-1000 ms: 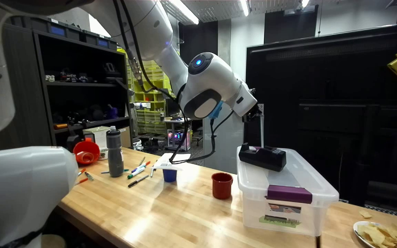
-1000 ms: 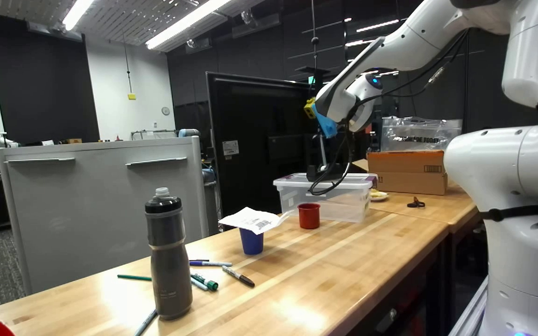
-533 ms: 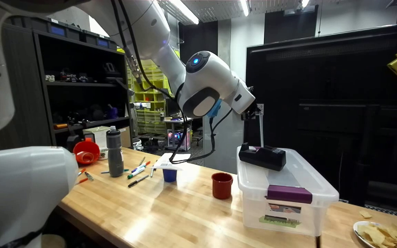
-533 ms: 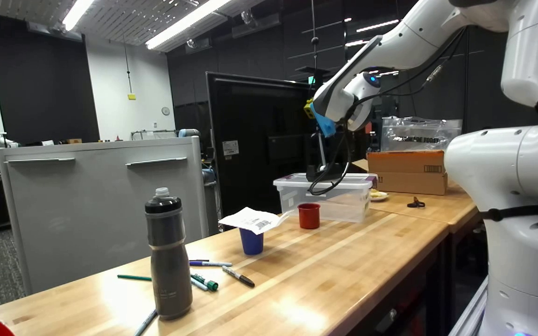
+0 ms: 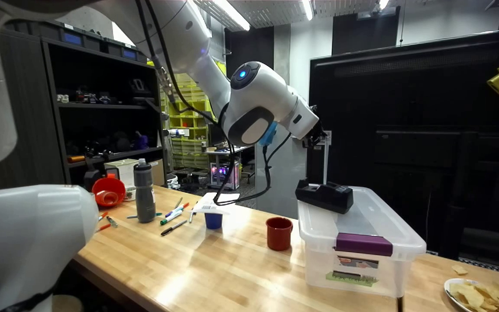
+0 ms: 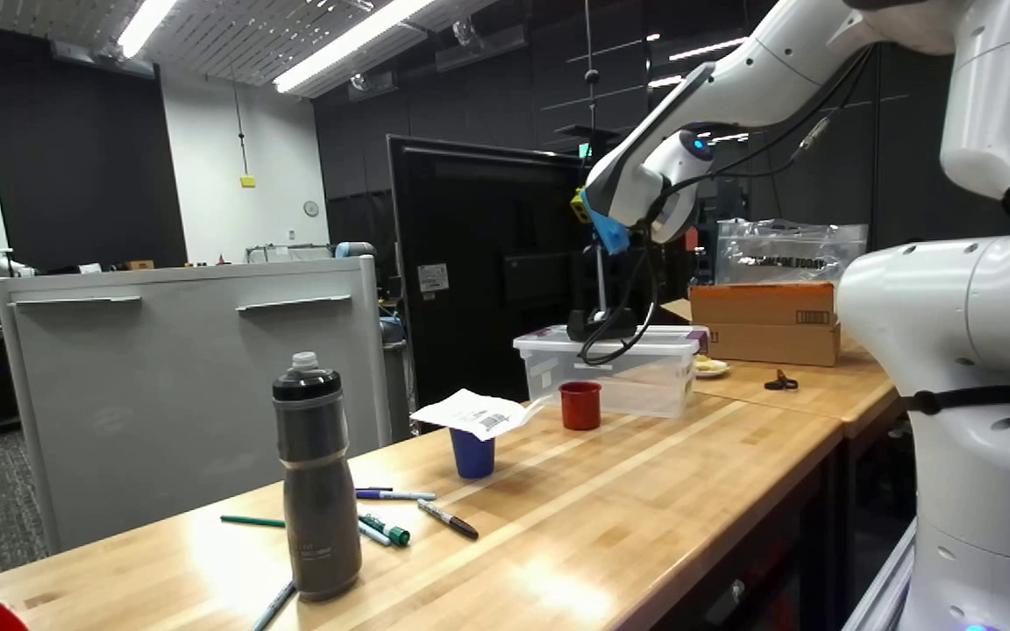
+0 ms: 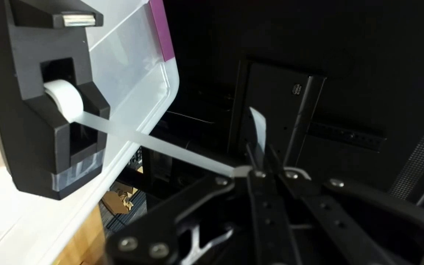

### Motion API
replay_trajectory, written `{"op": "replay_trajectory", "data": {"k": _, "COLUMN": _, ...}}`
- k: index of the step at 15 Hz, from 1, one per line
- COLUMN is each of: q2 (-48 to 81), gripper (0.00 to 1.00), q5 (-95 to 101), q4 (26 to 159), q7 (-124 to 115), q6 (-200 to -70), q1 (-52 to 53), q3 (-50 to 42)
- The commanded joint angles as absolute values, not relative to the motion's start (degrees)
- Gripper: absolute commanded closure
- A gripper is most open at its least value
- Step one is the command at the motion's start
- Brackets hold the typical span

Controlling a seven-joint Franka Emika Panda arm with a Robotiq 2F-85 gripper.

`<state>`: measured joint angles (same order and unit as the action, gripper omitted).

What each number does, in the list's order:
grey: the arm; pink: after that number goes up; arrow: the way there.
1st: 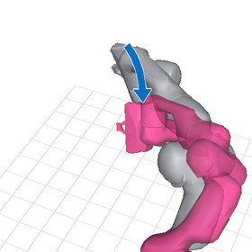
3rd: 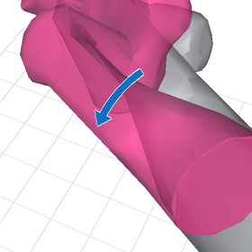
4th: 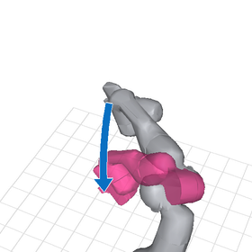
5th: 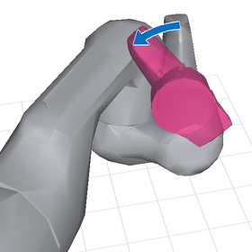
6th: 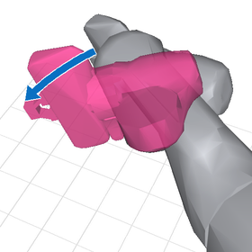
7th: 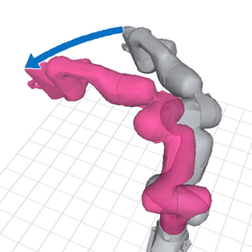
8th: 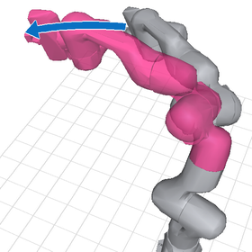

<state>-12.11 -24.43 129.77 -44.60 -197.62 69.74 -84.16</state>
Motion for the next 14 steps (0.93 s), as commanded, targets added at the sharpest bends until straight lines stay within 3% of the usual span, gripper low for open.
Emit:
{"op": "replay_trajectory", "data": {"k": 1, "q2": -10.4, "gripper": 1.0, "q5": -25.3, "q4": 128.1, "q7": -45.1, "q6": -198.7, "q1": 67.4, "q3": -81.8}}
{"op": "replay_trajectory", "data": {"k": 14, "q2": -9.9, "gripper": 1.0, "q5": -25.4, "q4": 127.8, "q7": -45.1, "q6": -198.8, "q1": 63.9, "q3": -78.8}}
